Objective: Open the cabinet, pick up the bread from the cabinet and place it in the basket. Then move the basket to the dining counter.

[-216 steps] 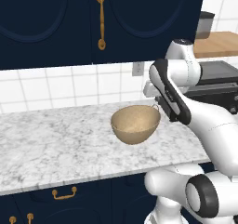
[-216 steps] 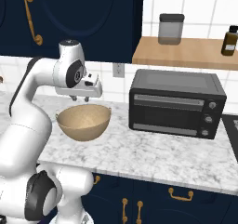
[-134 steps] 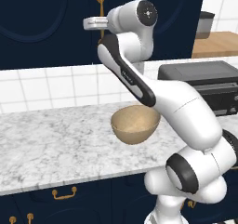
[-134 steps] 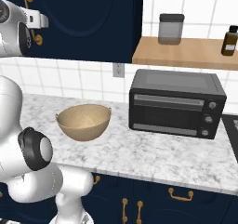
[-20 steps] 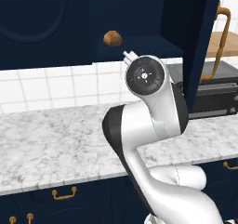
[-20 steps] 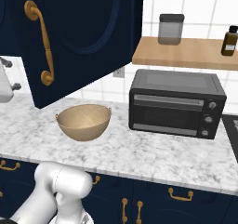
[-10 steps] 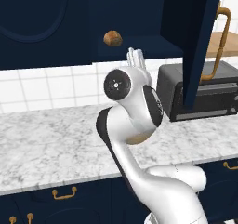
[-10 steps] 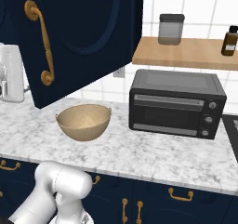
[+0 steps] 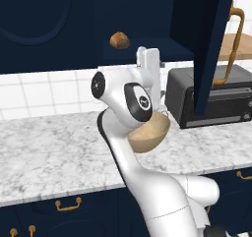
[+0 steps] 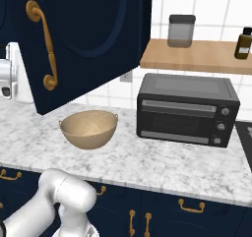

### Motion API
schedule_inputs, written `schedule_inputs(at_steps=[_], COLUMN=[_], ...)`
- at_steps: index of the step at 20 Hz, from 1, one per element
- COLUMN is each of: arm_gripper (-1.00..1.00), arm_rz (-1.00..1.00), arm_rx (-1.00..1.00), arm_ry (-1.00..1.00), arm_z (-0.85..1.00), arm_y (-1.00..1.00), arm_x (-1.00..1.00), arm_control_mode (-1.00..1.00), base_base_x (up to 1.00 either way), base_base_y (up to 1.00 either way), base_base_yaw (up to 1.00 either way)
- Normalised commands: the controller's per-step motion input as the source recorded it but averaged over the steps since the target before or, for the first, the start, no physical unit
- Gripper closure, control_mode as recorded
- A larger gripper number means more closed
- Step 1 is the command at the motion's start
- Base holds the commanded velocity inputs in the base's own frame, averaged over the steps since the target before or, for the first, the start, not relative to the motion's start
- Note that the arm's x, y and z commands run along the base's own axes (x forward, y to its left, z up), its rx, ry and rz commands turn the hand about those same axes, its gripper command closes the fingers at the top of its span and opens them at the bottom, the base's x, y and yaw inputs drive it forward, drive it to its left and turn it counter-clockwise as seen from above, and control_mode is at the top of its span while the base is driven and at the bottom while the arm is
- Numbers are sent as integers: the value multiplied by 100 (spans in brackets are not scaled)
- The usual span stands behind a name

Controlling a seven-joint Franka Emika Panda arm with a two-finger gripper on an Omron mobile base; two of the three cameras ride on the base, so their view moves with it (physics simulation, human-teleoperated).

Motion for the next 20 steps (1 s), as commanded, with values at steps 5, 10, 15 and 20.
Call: schedule_inputs(at_steps=[5,10,15,20], arm_gripper=[-100,-100,-100,-100], arm_rz=[-49,-44,-29,-22], arm_rx=[8,9,18,25], arm_ry=[-20,-26,-27,-25], arm_z=[-15,-58,-22,0], arm_y=[-53,-78,-100,-100], arm_x=[0,5,0,0], arm_control_mode=[-100,-100,-100,-100], base_base_x=[0,0,0,0], base_base_y=[0,0,0,0], base_base_yaw=[0,0,0,0])
